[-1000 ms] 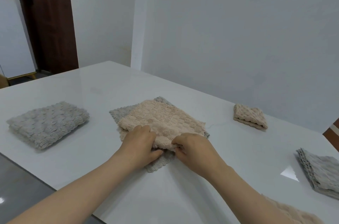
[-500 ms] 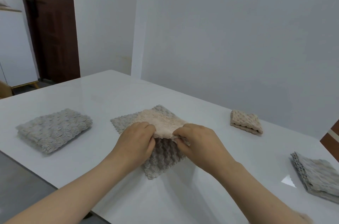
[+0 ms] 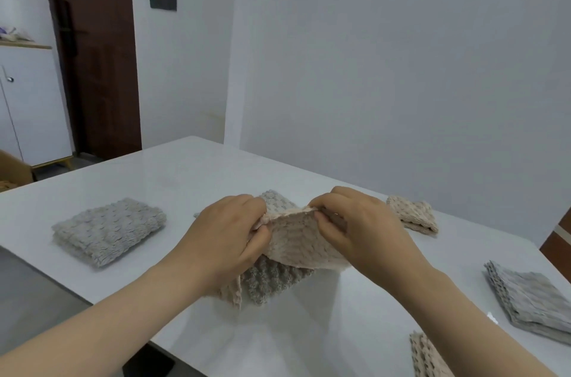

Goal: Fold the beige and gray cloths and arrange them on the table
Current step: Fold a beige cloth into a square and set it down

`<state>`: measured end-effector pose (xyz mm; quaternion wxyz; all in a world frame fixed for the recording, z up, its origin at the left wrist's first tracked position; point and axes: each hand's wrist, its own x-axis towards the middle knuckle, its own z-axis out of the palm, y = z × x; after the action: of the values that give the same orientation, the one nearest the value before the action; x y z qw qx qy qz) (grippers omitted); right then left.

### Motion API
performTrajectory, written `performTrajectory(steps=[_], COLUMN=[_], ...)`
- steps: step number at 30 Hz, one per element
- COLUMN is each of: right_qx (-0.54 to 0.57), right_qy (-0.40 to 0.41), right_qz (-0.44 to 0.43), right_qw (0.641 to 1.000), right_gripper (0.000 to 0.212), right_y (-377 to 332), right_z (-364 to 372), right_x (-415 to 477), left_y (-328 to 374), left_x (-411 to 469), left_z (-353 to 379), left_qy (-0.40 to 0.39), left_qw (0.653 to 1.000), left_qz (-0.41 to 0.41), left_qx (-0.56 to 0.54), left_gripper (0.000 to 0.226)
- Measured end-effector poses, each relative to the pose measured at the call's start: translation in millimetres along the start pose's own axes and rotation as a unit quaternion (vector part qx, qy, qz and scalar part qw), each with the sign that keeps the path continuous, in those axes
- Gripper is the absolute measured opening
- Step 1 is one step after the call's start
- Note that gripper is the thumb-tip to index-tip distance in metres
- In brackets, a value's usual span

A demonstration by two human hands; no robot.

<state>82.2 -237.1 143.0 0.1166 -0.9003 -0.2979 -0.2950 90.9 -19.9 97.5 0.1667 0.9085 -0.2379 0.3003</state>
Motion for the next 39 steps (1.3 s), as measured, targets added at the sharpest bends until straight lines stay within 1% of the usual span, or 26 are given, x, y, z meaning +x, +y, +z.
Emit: performTrajectory(steps=[6, 11, 13, 16, 17, 20, 25, 30, 34, 39], right_qx=[-0.017, -0.033, -0.043, -0.053, -0.055, -0.059, -0.056, -0.023, 0.006, -0.014], right_qy=[0.037, 0.065, 0.078, 0.088, 0.091, 0.099, 0.1, 0.089, 0.069, 0.058], right_qz=[-0.007, -0.016, -0.012, 0.001, 0.006, 0.025, 0.05, 0.08, 0.113, 0.118], right_qw=[0.999, 0.997, 0.996, 0.995, 0.994, 0.993, 0.992, 0.993, 0.991, 0.991], right_gripper=[0.008, 0.007, 0.007, 0.008, 0.008, 0.008, 0.008, 0.008, 0.012, 0.009], right_y=[-2.4, -0.3, 2.0, 6.7, 8.5, 14.8, 24.6, 31.4, 33.2, 40.7], right_z=[-24.7, -47.6, -55.3, -64.5, -66.7, -70.7, -71.7, -70.6, -71.3, -60.3], right_x=[-6.9, -10.3, -11.1, -13.1, -13.9, -16.0, -17.2, -16.1, -19.7, -22.5], left_y=[3.9, 1.1, -1.0, -3.8, -4.4, -5.2, -2.9, -3.4, -14.4, -20.0], left_x=[-3.9, -6.4, -6.8, -7.1, -7.1, -6.3, -1.3, 4.9, 5.4, 4.4], left_z=[-27.2, -46.1, -52.8, -61.1, -63.5, -69.9, -74.5, -70.9, -63.4, -53.7], left_qy=[0.027, 0.052, 0.056, 0.066, 0.07, 0.083, 0.122, 0.156, 0.162, 0.147], left_qw=[0.999, 0.999, 0.998, 0.998, 0.997, 0.996, 0.986, 0.966, 0.965, 0.971], left_qz=[0.018, 0.014, 0.006, -0.011, -0.02, -0.04, -0.082, -0.133, -0.154, -0.153], left_qx=[0.002, 0.007, 0.012, 0.015, 0.012, -0.008, -0.082, -0.154, -0.134, -0.113], left_gripper=[0.021, 0.026, 0.022, 0.009, 0.009, 0.012, 0.01, 0.015, 0.022, 0.038])
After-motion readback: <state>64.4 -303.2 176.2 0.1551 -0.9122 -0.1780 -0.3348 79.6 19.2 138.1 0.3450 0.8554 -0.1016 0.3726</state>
